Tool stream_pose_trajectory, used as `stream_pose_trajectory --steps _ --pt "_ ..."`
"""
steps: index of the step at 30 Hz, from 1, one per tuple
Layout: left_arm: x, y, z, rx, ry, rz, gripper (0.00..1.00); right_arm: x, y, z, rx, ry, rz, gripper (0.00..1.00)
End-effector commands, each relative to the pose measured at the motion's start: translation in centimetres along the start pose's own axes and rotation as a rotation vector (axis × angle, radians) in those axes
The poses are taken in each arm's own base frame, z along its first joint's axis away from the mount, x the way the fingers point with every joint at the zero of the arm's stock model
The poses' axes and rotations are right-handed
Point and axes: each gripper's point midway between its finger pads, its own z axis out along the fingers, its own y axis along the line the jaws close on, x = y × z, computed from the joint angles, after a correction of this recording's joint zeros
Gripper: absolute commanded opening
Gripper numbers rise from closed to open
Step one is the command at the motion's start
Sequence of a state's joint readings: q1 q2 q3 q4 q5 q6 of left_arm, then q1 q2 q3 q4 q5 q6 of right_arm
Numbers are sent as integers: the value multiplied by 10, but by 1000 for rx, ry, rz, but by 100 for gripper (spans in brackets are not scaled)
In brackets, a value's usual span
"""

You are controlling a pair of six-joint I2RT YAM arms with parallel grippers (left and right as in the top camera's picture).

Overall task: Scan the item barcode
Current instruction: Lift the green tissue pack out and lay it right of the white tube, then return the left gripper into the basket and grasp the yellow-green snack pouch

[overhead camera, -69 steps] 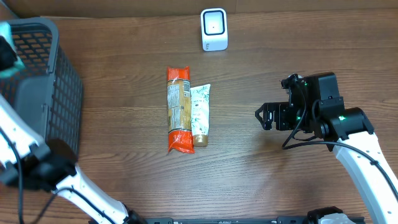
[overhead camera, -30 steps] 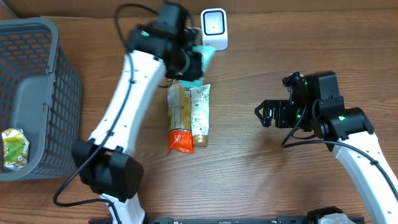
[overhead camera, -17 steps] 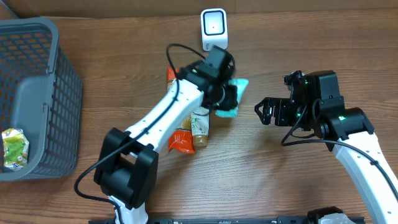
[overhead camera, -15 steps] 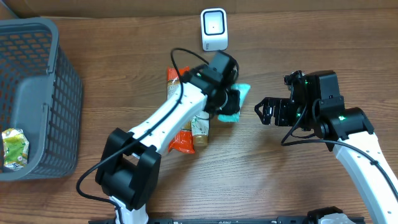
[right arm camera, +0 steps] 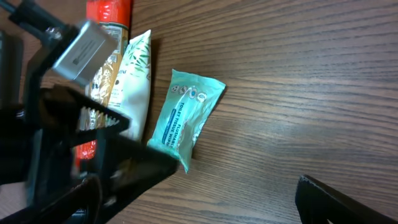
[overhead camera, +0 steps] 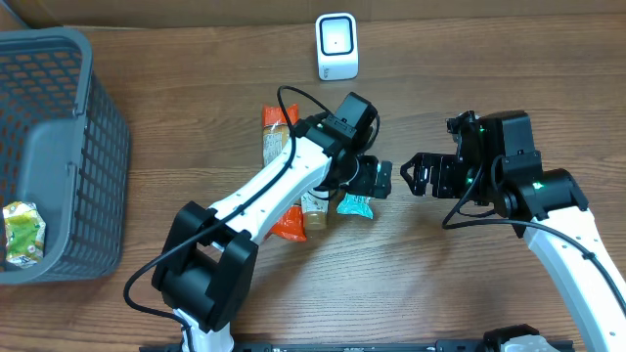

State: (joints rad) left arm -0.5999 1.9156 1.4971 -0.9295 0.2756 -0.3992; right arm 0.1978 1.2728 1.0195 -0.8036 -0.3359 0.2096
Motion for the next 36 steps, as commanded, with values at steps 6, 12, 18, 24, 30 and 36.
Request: stream_pose_trajectory --steps 6,12,18,24,30,36 --pt "-72 9 -208 -13 -379 59 99 -8 5 -5 -8 -25 -8 100" --pt "-30 120 -360 -312 -631 -223 100 -8 5 -5 -8 -25 -9 100" --pt "54 223 -425 -491 -705 -600 100 -9 5 -5 -8 -29 -12 100" --pt "125 318 -450 -540 -757 -1039 100 -9 5 -5 -8 -28 -18 100" --pt "152 393 -422 -594 -657 -1179 100 -9 5 -5 -8 -28 -22 100" --pt "171 449 -361 -680 -421 -1184 100 -6 5 -5 -5 -18 -18 100"
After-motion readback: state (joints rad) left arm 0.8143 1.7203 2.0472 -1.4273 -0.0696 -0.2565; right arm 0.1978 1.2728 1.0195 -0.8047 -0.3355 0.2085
